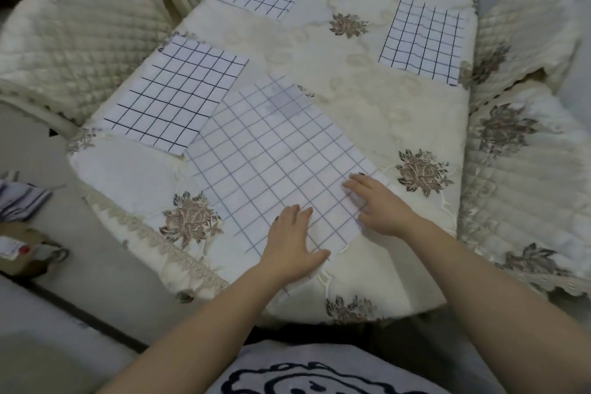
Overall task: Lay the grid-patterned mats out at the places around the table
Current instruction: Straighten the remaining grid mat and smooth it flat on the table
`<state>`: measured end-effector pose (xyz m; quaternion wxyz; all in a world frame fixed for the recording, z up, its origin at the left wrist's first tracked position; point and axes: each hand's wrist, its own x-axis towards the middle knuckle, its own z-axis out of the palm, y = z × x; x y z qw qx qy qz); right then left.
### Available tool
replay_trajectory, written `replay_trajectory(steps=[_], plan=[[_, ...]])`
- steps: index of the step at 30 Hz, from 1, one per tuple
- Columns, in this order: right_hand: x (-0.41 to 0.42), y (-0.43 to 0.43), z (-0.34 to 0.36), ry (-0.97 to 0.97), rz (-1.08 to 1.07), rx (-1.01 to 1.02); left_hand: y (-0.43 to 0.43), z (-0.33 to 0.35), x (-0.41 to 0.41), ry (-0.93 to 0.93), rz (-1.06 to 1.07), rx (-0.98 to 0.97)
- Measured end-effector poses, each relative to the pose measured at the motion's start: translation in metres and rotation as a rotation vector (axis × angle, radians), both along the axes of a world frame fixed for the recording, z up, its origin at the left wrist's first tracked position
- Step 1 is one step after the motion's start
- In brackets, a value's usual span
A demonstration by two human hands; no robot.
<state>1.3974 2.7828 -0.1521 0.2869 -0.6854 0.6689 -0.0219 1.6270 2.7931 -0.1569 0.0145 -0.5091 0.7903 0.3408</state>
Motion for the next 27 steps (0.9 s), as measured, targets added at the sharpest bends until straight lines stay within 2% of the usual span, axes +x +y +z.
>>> replay_trajectory(steps=[4,7,11,15,24,27], plan=[[-0.004,0.004,-0.003,0.2,0.218,0.086,0.015,-0.009,-0.009,-0.218,-0.16,-0.027],[-0.005,0.006,-0.004,0.289,0.272,0.146,0.021,-0.016,-0.012,-0.285,-0.221,-0.079],[-0.006,0.006,-0.008,0.34,0.299,0.1,0.024,-0.015,-0.022,-0.334,-0.257,-0.097],[-0.007,0.005,-0.01,0.331,0.293,0.028,0.025,-0.01,-0.031,-0.364,-0.232,-0.091],[-0.004,-0.005,-0.015,0.154,0.132,-0.146,0.018,-0.012,-0.038,-0.432,-0.187,-0.123],[-0.007,-0.01,-0.01,0.134,0.099,-0.14,0.012,-0.011,-0.031,-0.381,-0.169,-0.165]])
